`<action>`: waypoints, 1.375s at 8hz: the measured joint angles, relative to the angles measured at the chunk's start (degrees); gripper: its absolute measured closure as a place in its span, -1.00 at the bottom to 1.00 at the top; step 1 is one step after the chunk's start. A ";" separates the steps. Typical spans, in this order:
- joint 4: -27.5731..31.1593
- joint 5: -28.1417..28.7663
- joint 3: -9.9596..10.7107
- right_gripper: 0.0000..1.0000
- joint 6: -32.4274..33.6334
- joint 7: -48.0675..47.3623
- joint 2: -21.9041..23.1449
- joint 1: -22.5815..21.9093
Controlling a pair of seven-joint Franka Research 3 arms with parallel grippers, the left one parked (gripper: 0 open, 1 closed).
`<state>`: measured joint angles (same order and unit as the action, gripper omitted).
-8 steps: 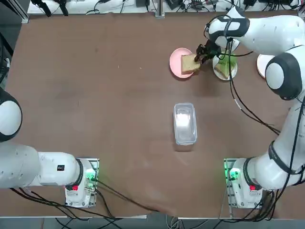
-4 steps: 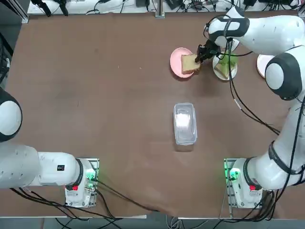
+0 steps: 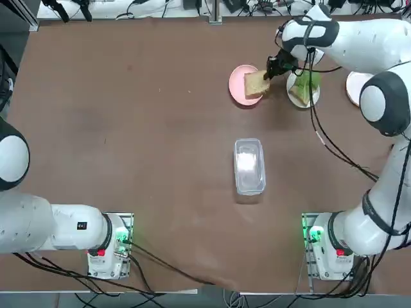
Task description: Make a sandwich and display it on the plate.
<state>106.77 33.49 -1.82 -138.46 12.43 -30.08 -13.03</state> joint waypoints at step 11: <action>-14.75 -8.40 1.66 0.82 33.21 34.77 3.73 19.38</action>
<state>92.02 25.10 -0.16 -105.25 47.21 -26.35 6.35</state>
